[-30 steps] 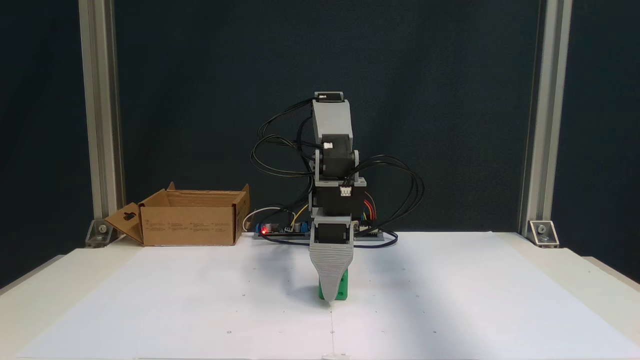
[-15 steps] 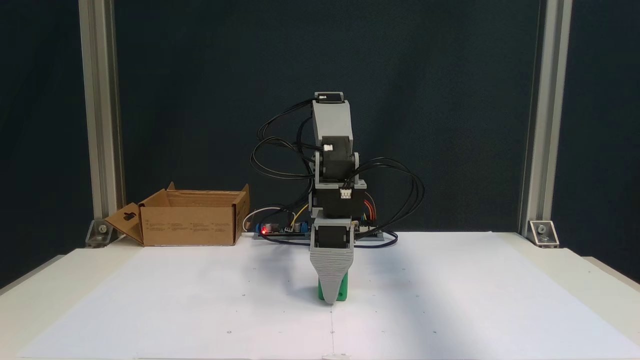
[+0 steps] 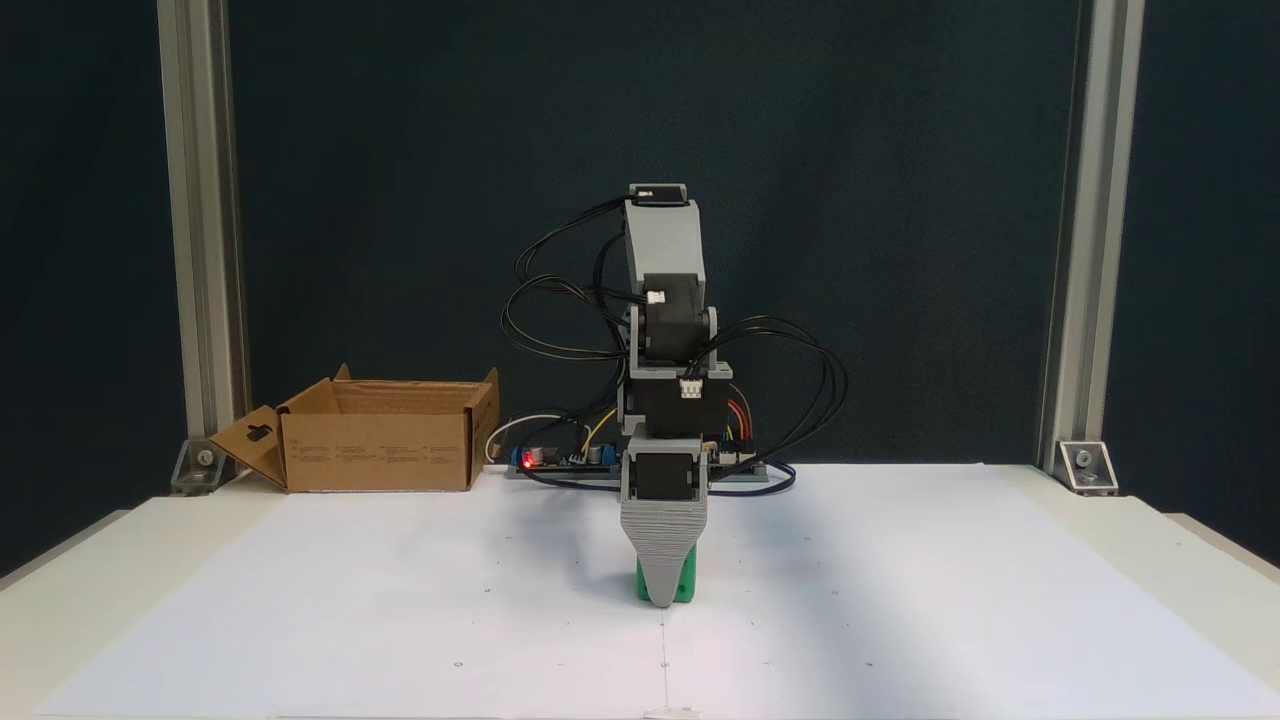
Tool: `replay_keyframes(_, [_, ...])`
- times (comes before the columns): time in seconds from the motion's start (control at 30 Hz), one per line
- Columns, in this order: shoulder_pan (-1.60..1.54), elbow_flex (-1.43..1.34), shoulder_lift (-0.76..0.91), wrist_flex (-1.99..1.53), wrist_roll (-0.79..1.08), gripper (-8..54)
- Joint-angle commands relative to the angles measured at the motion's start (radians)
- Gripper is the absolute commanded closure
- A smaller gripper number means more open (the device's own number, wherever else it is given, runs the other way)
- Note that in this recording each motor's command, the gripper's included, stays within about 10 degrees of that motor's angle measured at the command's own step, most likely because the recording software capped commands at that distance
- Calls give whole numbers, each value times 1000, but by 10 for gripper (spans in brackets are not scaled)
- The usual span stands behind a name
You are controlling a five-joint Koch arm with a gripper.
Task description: Grasp a green dice and put it in the bin.
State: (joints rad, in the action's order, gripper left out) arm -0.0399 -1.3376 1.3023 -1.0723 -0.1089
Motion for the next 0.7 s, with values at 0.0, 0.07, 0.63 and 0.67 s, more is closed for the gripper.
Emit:
replay_keyframes(0.0, [-20, -2, 37, -40, -60, 337])
replay_keyframes(0.07, [-20, -2, 94, -80, -60, 337])
replay_keyframes(0.63, [20, 161, 535, -468, -43, 337])
replay_keyframes(0.67, [26, 183, 535, -494, -41, 337])
